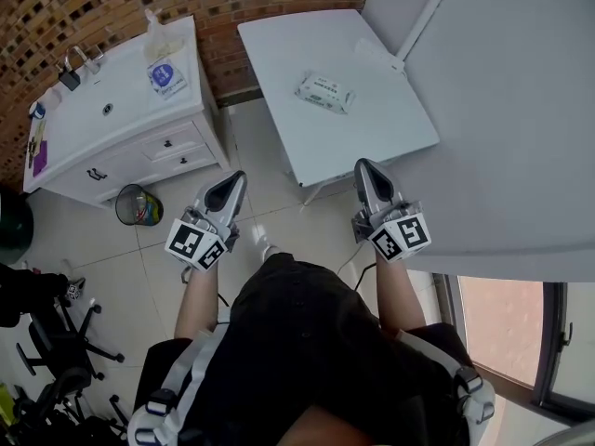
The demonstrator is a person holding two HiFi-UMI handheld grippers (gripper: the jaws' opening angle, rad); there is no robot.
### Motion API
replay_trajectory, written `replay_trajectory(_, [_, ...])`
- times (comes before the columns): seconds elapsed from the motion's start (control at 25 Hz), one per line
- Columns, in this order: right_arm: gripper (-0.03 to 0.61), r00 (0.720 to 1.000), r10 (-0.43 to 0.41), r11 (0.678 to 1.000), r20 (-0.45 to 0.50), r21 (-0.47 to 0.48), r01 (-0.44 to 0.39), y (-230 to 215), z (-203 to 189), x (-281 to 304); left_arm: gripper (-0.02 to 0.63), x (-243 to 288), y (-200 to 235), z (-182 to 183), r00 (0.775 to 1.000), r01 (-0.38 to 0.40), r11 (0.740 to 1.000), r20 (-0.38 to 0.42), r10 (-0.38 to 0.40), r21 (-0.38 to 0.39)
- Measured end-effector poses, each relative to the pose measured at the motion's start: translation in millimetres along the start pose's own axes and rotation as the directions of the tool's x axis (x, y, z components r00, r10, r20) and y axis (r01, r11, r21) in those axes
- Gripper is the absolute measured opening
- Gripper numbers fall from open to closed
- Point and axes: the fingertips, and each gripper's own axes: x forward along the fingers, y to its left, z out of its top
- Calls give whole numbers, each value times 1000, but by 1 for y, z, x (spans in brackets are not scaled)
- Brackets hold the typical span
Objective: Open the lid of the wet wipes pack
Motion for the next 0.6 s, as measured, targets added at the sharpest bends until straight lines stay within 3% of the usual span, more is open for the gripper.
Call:
replay_trajectory(0.36, [5,1000,8,1000,0,-1,-8,-1,-6,36,2,21,41,2,1000,31,999,-1,-31,-11])
replay_trajectory(0.6, [5,1000,4,1000,-3,8,-4,-40,-9,61,2,55,55,-6,999,30,999,-14,-30,-15])
